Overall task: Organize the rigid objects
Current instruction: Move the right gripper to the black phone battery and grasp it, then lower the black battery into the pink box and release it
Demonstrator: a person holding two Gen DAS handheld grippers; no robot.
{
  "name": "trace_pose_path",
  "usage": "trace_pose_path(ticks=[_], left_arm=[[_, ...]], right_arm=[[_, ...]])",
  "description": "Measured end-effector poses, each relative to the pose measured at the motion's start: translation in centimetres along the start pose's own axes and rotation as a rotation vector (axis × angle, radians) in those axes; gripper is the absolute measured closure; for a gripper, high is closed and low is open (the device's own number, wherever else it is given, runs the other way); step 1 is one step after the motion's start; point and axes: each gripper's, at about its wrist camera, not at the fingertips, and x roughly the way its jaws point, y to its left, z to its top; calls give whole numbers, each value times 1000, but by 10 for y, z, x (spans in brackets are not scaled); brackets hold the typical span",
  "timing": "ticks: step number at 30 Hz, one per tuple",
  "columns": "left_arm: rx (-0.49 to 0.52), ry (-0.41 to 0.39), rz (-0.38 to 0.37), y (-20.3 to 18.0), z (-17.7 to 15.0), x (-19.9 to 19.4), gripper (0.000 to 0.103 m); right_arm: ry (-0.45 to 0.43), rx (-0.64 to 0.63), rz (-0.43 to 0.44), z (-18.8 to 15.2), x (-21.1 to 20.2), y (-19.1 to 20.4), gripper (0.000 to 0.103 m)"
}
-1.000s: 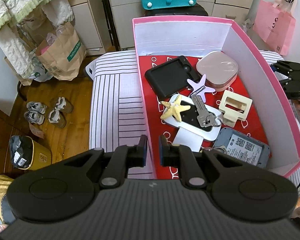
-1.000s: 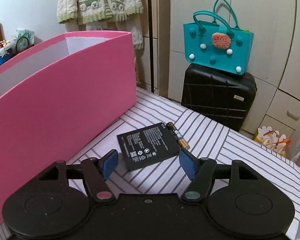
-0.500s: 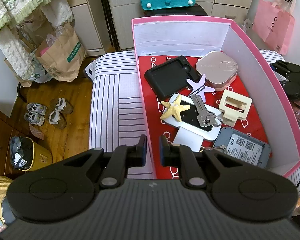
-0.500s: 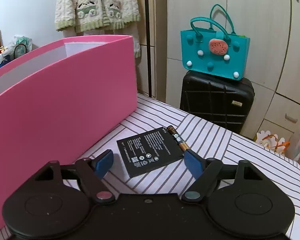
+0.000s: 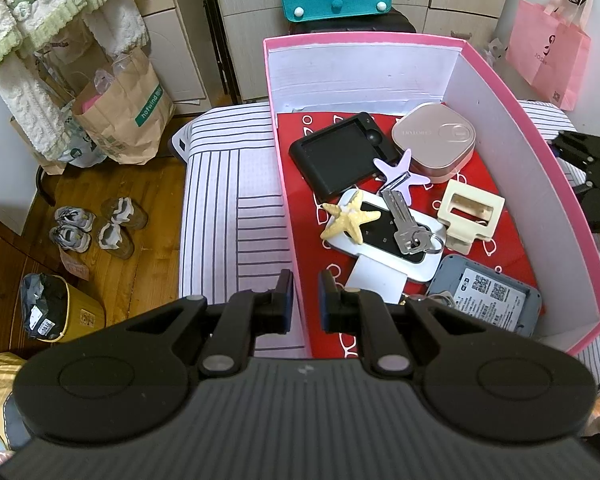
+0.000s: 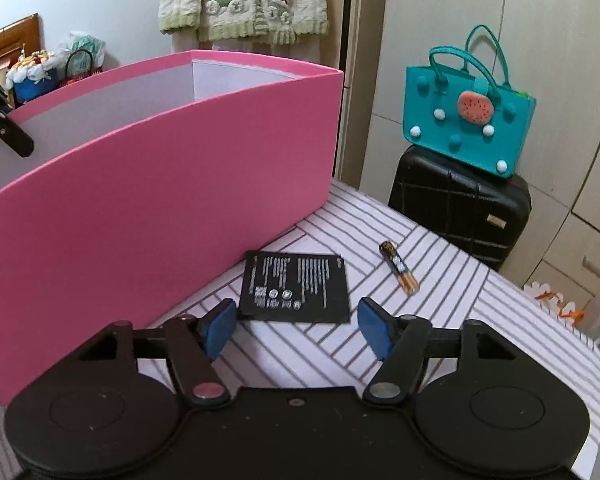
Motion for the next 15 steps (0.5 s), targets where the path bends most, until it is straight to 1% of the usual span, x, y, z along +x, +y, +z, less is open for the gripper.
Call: trace_pose_path(ticks=[3, 4, 5, 7, 10, 15], left_arm=[[0, 0, 0, 0, 0, 0, 91], [-1, 1, 1, 0, 0, 0, 91], [-1, 1, 1, 0, 0, -1, 91], [0, 2, 1, 1, 0, -1, 91], [-1, 2, 2, 0, 0, -1, 91], [-7, -1, 10, 1, 0, -3, 91]], right_arm=[[-6, 61, 38, 5, 12, -9, 26], [-16, 76, 38, 6, 14, -10, 25], [-19, 70, 31, 7, 16, -9, 27], [-9, 52, 37, 9, 14, -5, 36], [31, 134, -18, 10, 8, -6, 36], [-4, 172, -63, 6, -14, -11, 36]])
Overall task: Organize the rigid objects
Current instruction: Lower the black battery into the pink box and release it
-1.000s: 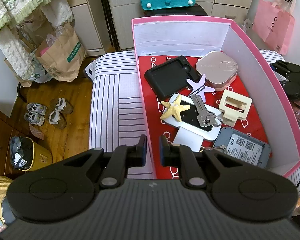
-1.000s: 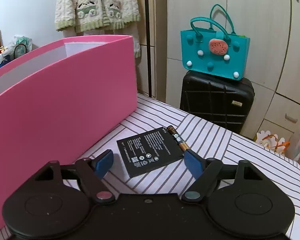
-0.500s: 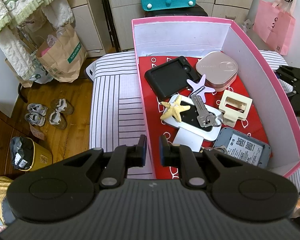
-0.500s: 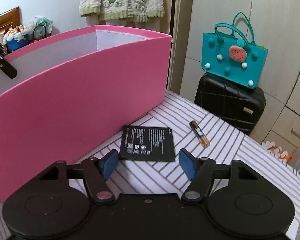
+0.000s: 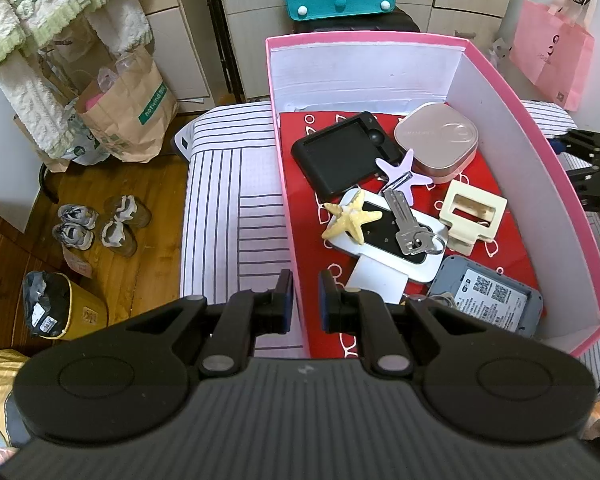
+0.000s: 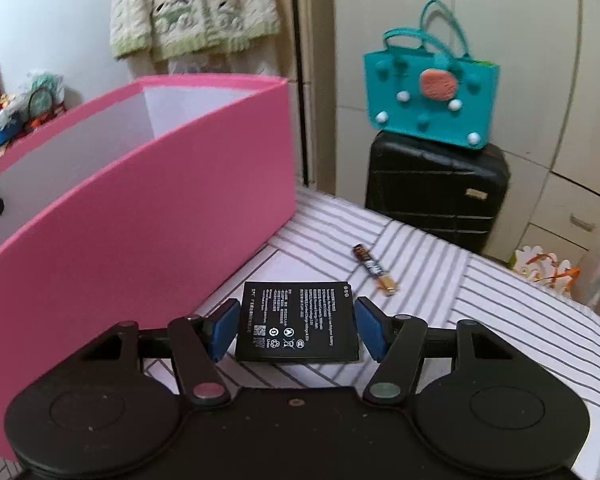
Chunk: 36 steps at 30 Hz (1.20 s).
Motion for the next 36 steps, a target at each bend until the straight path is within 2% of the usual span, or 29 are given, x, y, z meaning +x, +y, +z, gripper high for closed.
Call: trace_pose_path(ticks=[4, 7, 9, 12, 17, 20, 29, 31, 33, 36], left_arm=[[-10, -5, 7, 0, -2, 0, 91], [-12, -4, 14, -2, -2, 0, 91], [-10, -4, 18, -3, -3, 0, 91], [-13, -5, 19, -3, -3, 0, 92], [-24, -9, 6, -1, -2, 1, 93], [-23, -12, 1, 0, -2, 2, 93], [-9, -26, -10, 1, -5, 2, 93], [0, -29, -8, 0, -5, 2, 93], [-1, -30, -12, 1, -5, 2, 93], [-6, -30, -24, 3, -5, 3, 93]], right_arm=[[-50, 14, -26, 8, -30, 0, 36], [-115, 26, -12, 23, -60, 7, 36], [-155, 28, 31, 32, -78, 17, 36], [-181, 10, 146, 49, -97, 41, 36], [-29, -34, 328, 71, -74, 90, 36], [83, -59, 372, 79, -45, 116, 36], [253, -168, 340, 92, 16, 160, 36], [295, -233, 324, 87, 26, 169, 36], [321, -273, 298, 84, 30, 170, 36], [293, -321, 241, 82, 27, 173, 35]])
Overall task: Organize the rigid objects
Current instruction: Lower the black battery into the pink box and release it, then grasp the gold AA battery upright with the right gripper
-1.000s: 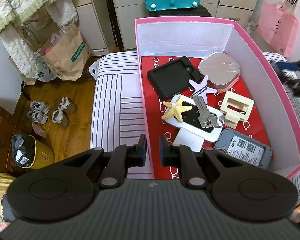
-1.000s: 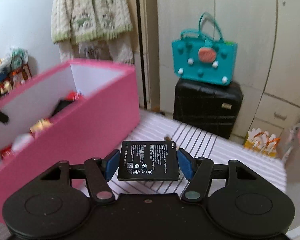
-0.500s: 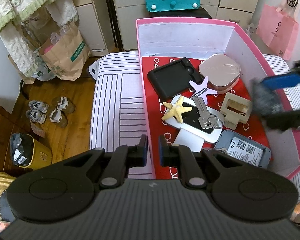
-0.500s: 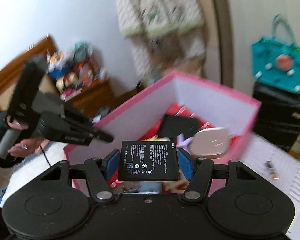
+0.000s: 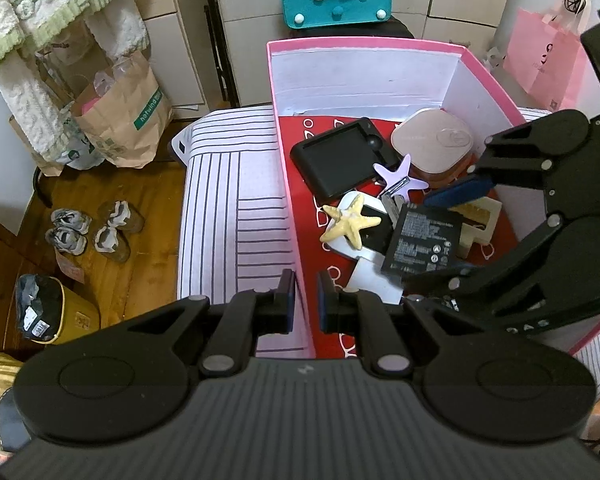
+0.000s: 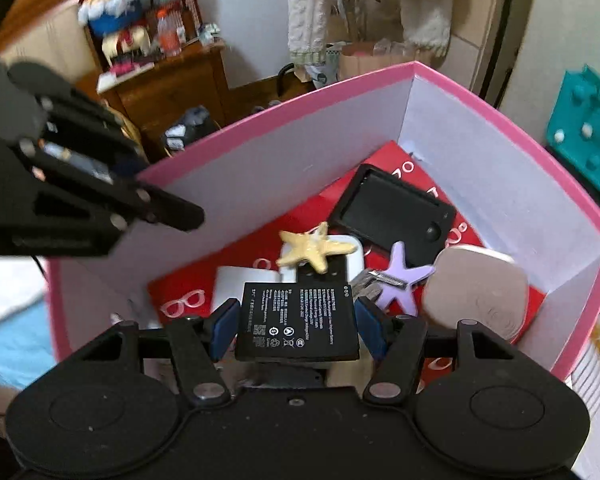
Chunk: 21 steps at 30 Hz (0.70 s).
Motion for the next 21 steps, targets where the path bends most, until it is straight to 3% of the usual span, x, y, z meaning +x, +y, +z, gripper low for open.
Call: trace_pose_path(ticks=[7, 11, 16, 21], left_arm=[[6, -8, -8, 0, -1, 0, 93], [12, -11, -3, -1, -3, 0, 93], [15, -11, -2, -1, -2, 0, 93], [15, -11, 3, -2, -2, -1, 93]], right_arm=[[-182, 111, 24, -14, -67, -24, 33], [-276, 198, -50, -38, -108, -50, 33], [-314, 361, -114, -73, -122, -97, 33], [-307, 485, -192, -105, -103, -141, 33]])
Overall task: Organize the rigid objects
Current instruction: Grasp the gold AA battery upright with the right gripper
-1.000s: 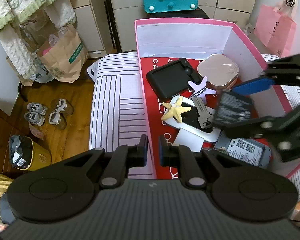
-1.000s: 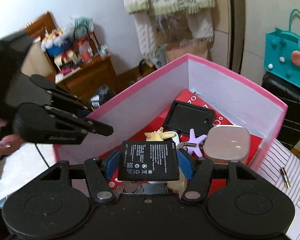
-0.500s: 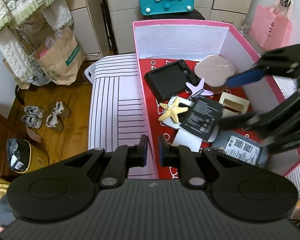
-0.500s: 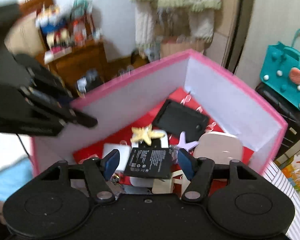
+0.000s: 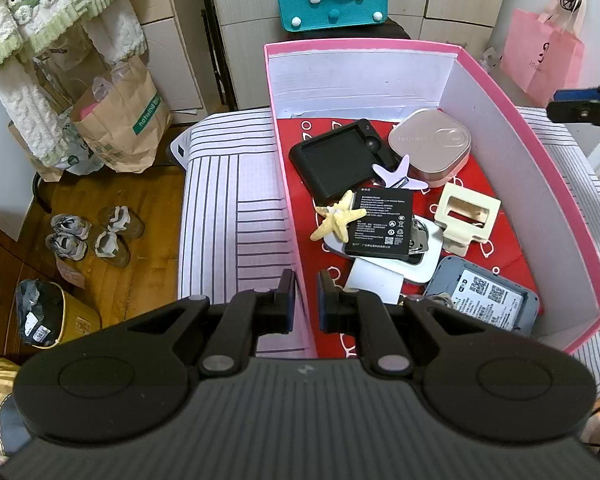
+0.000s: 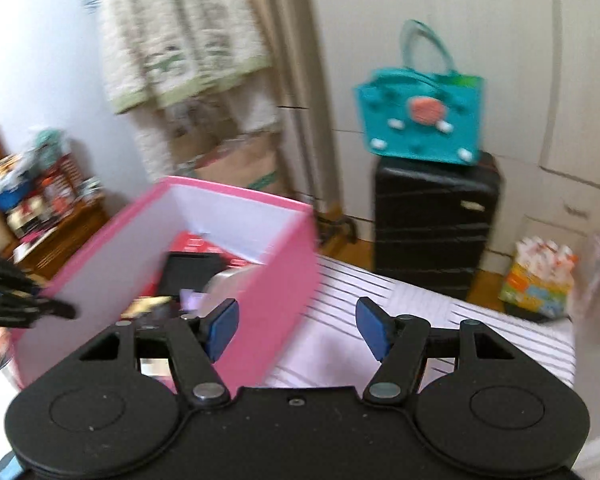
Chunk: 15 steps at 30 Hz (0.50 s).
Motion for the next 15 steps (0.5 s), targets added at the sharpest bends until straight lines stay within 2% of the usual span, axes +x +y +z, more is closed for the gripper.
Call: trace_pose_path(ticks=[2, 5, 10, 13, 15], left_arm=[[0, 0, 0, 0, 0, 0, 93], [0, 1, -1, 0, 0, 0, 93], [2, 5, 2, -1, 0, 0, 93], [9, 7, 9, -1, -2, -1, 93], [11, 8, 9, -1, -2, -1, 93]], right_arm=[[9, 19, -31, -7, 13, -14, 34], [17, -42, -86, -18, 38, -21, 37], [-14, -176, -55, -31, 76, -25, 45], [-41, -237, -94, -34, 88, -24, 45], [-24, -231, -106, -35, 95, -25, 45]])
